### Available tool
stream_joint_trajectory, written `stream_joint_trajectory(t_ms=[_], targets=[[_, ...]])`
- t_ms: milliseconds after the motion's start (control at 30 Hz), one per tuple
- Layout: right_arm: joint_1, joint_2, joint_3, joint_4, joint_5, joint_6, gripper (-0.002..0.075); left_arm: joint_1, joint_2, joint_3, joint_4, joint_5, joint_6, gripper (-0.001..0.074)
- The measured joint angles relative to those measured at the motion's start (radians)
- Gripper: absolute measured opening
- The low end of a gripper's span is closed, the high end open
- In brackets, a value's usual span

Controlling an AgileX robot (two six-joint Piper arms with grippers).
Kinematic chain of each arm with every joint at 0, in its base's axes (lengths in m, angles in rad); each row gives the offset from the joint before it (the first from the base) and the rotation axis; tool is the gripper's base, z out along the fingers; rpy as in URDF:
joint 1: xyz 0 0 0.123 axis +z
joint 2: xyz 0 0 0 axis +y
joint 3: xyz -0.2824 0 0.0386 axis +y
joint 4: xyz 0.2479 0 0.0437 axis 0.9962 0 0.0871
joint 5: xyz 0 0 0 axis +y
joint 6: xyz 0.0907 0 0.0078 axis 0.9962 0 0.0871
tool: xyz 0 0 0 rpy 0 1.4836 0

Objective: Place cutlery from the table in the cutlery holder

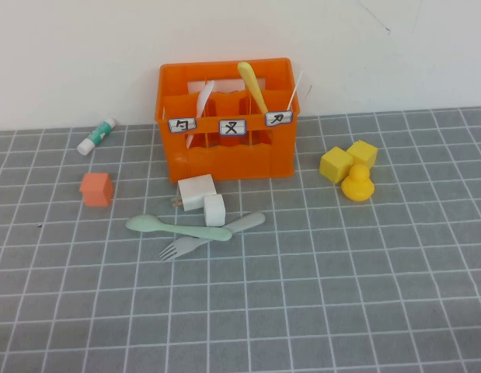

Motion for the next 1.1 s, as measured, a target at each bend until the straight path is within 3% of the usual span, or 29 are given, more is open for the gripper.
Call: stream_joint_trajectory(t_ms=[733,1100], targets=[[0.0,0.0,0.0,0.0,0.0,0.0,-0.0003,0.0,0.0,0.0,-0.016,-0.007,-0.003,-0.0001],[0.0,0.0,0.0,0.0,0.0,0.0,-0.0003,0.0,0.0,0.006,-0.56,-0.289,-0.231,-0.0001]])
